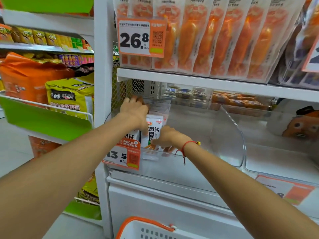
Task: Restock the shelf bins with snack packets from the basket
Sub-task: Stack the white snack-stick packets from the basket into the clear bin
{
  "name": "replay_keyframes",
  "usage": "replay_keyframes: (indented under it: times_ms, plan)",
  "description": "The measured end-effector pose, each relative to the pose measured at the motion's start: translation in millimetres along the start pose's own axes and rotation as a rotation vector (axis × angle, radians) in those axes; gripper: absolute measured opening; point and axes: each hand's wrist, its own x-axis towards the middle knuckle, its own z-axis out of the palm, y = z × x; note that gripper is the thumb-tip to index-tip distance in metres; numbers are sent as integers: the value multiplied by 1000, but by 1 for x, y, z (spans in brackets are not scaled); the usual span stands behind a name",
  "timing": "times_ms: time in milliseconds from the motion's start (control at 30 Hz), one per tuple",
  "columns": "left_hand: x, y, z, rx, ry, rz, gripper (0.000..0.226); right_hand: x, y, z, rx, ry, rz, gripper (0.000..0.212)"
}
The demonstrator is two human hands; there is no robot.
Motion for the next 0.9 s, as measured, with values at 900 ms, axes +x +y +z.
replay_keyframes:
  times_ms: [900]
  plan:
    - [-34,-3,-8,-191,137,32,67,-27,15,-11,318,84,-125,58]
